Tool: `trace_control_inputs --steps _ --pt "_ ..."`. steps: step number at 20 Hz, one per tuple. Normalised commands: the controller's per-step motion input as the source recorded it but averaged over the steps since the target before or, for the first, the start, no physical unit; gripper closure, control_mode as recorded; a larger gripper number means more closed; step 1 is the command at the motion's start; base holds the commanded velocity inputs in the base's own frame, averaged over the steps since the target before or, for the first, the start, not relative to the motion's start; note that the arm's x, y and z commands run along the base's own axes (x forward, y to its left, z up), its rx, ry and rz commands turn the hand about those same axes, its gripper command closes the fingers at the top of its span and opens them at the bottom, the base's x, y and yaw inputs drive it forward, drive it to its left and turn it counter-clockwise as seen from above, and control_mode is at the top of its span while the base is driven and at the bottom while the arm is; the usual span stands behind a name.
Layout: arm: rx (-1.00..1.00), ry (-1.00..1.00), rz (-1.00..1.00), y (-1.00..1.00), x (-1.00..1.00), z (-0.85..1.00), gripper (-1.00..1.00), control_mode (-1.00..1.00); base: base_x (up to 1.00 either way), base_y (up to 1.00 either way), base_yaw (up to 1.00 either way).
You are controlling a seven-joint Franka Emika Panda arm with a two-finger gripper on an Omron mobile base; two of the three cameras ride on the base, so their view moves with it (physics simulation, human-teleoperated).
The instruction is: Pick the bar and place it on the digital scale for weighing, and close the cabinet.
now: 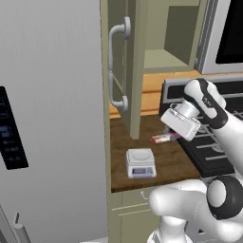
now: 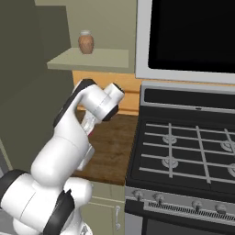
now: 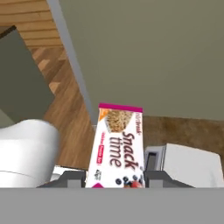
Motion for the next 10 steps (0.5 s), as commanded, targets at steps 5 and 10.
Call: trace_control_inputs --steps 5,10 --pt "0.0 0.0 0.18 0.25 0.0 -0.45 1.0 -1.0 0.0 0.0 0.0" --pt "0.0 0.0 0.16 0.19 0.04 -0.39 1.0 -1.0 0.0 0.0 0.0"
